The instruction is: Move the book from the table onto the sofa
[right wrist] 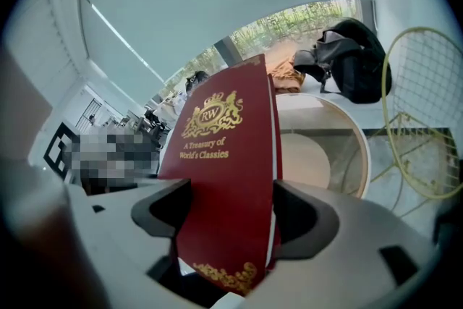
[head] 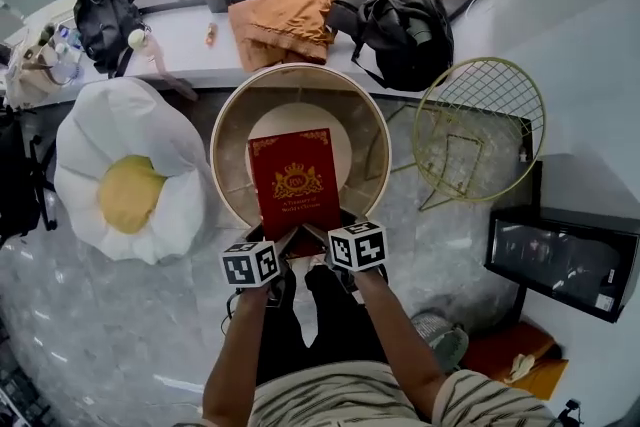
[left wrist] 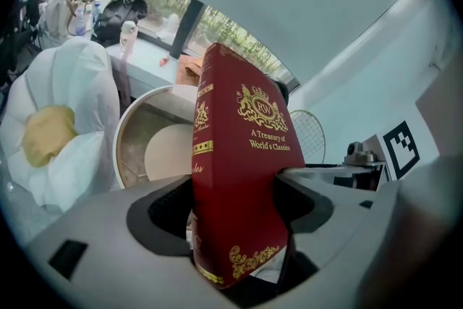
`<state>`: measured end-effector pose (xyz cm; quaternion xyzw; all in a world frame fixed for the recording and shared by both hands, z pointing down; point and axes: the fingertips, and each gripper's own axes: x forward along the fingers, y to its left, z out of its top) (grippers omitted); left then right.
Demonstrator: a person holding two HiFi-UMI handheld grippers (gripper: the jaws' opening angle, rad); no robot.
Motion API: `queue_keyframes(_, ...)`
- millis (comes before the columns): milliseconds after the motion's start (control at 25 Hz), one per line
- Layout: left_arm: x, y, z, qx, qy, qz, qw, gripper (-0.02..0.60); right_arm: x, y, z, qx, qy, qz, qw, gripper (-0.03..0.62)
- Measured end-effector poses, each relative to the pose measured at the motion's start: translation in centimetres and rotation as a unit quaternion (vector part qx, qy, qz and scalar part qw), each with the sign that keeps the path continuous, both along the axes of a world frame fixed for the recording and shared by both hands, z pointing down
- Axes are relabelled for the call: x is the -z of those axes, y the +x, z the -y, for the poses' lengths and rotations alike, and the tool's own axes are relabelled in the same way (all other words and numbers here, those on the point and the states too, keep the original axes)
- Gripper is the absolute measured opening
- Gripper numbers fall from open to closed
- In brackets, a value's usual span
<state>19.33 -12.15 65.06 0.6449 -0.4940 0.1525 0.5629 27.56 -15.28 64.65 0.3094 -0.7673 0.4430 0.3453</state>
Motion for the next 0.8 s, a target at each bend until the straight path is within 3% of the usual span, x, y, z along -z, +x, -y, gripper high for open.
queue_keyframes(520,12.7,-2.6,-2.4,0.039,0.056,0.018,0.9975,0.357,12.7,-2.9,-1.8,0.041,0.056,0.024,0.997,0.373)
queue_keyframes(800,19.5,-3.8,-2.2,0.065,0.103,0.024,0.9923,0.357,19.9,-4.2,-1.3,0.064,0.112,0.038,0.991,0.374)
